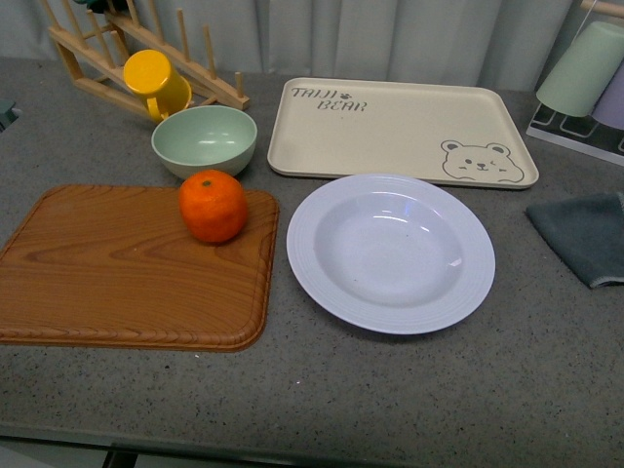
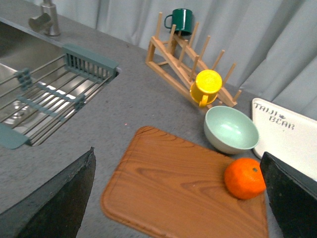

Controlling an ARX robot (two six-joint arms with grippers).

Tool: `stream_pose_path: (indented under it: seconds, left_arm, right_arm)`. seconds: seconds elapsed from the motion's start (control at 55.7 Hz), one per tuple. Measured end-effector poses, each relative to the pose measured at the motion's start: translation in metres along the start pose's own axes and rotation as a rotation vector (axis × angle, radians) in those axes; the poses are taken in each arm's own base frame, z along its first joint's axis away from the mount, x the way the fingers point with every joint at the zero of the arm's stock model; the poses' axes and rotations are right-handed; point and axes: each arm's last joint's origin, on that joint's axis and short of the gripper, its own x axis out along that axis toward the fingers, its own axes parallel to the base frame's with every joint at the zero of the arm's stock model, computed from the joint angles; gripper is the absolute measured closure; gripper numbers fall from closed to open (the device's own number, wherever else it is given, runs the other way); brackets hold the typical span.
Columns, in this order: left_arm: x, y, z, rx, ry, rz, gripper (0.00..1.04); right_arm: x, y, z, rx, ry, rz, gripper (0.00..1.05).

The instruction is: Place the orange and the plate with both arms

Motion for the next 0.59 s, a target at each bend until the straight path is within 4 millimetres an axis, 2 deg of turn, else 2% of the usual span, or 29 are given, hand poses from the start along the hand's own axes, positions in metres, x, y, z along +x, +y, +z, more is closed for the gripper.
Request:
stream_pose_path:
  seconds: [0.072,0.233,0.592]
  left_arm:
    - [0.023,-0.011,-0.001,-0.007,0.040,-0.033,0.06]
    - [0.074,-0.036,-0.024,-0.016,0.160,-0.087,0.06]
    - [0.156,-0.098,-0.081,0.077,0.375,-0.282,0.06]
  right_arm:
    - [0.000,0.000,0.000,0.000,0.000,0.000,0.09]
    - [0.000,0.000,0.000,0.000,0.000,0.000,0.09]
    - [0.000,0.000,0.000,0.000,0.000,0.000,0.09]
